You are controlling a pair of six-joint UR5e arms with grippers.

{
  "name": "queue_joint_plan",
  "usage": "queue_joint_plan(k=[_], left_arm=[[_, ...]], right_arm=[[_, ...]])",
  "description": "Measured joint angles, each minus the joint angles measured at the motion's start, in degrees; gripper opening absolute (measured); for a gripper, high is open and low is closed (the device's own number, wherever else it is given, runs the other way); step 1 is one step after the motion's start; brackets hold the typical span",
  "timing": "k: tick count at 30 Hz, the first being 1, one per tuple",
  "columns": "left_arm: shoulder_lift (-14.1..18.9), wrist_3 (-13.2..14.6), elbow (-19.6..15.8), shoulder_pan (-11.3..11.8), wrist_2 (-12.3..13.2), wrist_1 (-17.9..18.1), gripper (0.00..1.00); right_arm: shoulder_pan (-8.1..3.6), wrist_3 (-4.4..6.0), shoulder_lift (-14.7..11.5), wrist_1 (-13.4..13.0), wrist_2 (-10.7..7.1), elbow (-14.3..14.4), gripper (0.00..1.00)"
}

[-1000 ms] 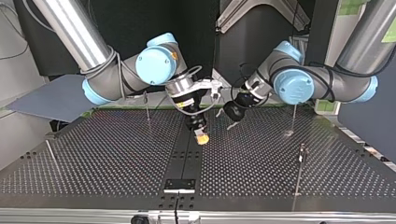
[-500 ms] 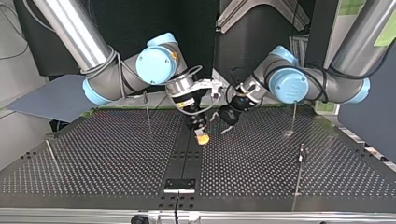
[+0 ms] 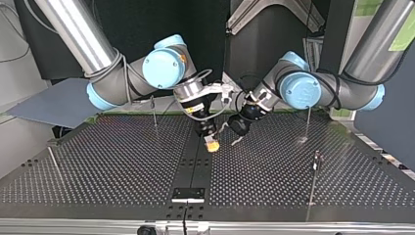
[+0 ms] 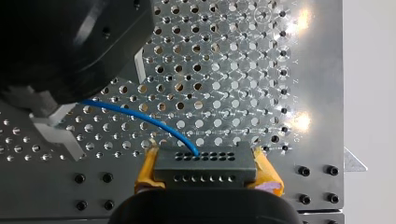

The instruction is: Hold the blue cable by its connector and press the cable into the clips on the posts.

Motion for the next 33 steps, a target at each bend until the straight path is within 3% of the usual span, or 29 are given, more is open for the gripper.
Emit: queue_joint_plan(k=[6,24,25,26,27,28,29,31,32,33], left_arm=[[-0.9,0.1,0.4,-0.2,-0.1,0.0,0.99],[-2.5,4.8,0.6,-0.1,-2.4,-2.6,0.99],[-2.5,5.2,0.6,0.0,-2.5,-2.7,0.82],[-2.5,5.6,0.7,0.0,-2.7,-2.9,0.82],[-2.5,6.2,0.7,0.0,-2.8,-3.0,0.69],[-2.5,6.6,0.7,0.1,-2.9,-3.1,0.48],[-2.5,7.1,0.7,0.1,-3.0,-3.2,0.48],[-2.5,8.2,1.0,0.1,-3.1,-3.8,0.18],[-2.5,8.7,1.1,0.1,-3.2,-4.2,0.18],[-2.5,9.3,1.4,0.1,-3.3,-4.8,0.00]], right_arm=[[0.06,-0.09,0.0,-0.1,0.00,0.0,0.00],[0.37,-0.14,0.0,-0.1,-0.08,0.0,0.00],[0.37,-0.15,0.0,-0.1,-0.08,0.0,0.00],[0.37,-0.14,0.0,-0.1,-0.09,0.0,0.00],[0.37,-0.13,0.0,-0.1,-0.09,0.0,0.00],[0.38,-0.11,0.0,-0.1,-0.09,0.0,0.00],[0.38,-0.08,0.0,-0.1,-0.10,0.0,0.00],[0.38,-0.05,0.0,-0.1,-0.13,0.0,0.00],[0.38,-0.03,0.0,-0.1,-0.15,0.0,0.00],[0.37,-0.01,0.0,-0.1,-0.15,0.0,0.00]])
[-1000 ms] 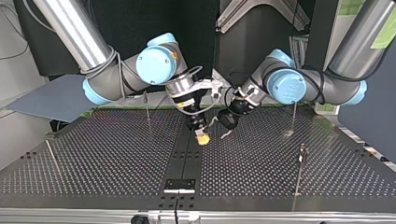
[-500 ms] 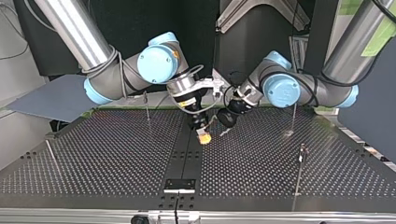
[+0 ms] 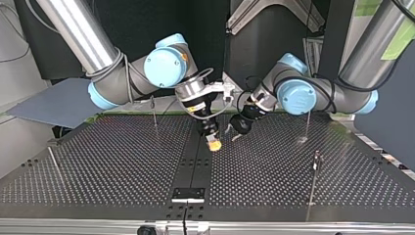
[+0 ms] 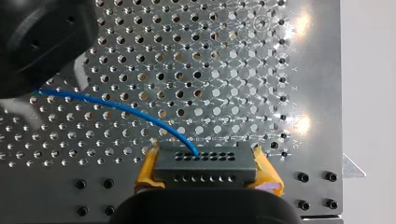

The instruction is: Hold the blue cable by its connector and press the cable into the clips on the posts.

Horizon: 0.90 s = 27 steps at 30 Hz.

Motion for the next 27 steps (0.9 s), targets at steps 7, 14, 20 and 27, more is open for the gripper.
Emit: queue_joint_plan(k=[7,14,20,27], left_arm=[[0.0,3.5,1.0,-0.4,-1.7,-2.0,0.00],[0.1,6.5,1.1,-0.3,-4.2,-2.6,0.00],[1.4,9.4,1.1,0.1,-7.0,-3.8,0.00],[4.9,12.5,1.1,0.9,-10.7,-3.5,0.00]], right_arm=[[-0.01,0.06,0.0,0.0,-0.02,0.0,0.00],[-0.04,0.12,0.0,0.0,-0.03,0.0,0.00],[-0.29,0.15,0.0,0.1,-0.13,0.0,0.00],[-0.30,0.15,0.1,0.1,-0.26,0.0,0.00]])
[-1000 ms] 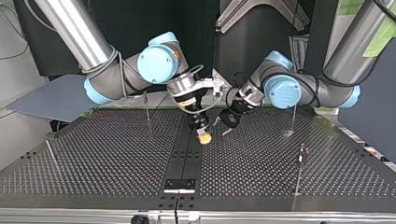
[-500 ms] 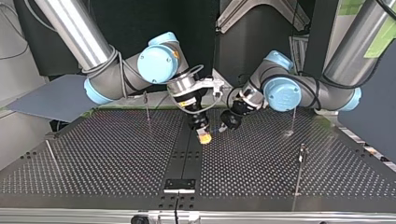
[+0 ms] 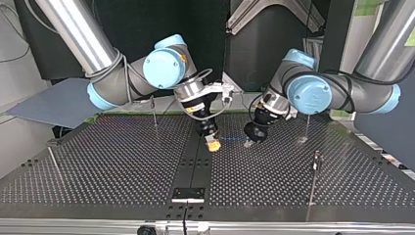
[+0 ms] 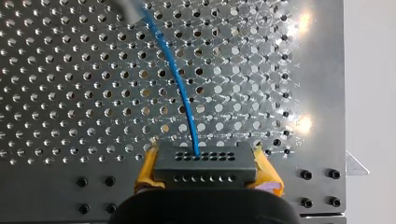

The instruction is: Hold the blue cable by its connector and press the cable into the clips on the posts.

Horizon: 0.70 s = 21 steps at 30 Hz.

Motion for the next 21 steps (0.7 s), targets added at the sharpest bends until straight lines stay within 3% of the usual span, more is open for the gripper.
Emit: queue_joint_plan(k=[9,21], left_arm=[[4.5,3.7,0.0,1.1,-4.8,-3.5,0.00],[7.9,9.9,-1.6,1.7,-11.1,-8.8,0.00]], right_arm=[[-0.05,0.06,0.0,0.1,-1.27,0.1,0.00],[-0.36,0.36,0.2,0.1,-1.87,0.1,0.00]])
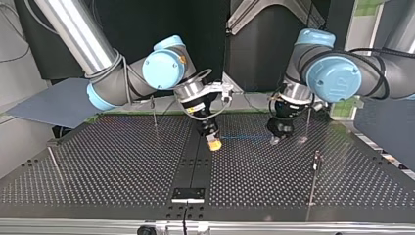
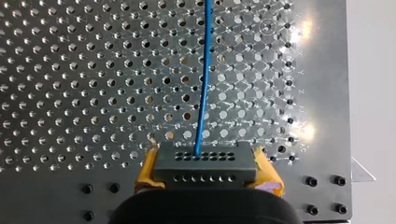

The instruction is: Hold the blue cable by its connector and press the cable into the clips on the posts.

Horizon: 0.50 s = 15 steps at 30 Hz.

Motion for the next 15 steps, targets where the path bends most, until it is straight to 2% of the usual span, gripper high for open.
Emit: queue_joint_plan(k=[7,15], left_arm=[[2.8,1.8,-1.3,0.2,-3.6,-0.2,0.00],[4.3,3.1,-3.7,0.3,-6.9,0.0,0.00]], right_arm=[[-0.09,0.23,0.1,-0.1,-0.92,0.0,0.00],[0.26,0.96,0.2,-0.8,-3.98,0.0,0.00]])
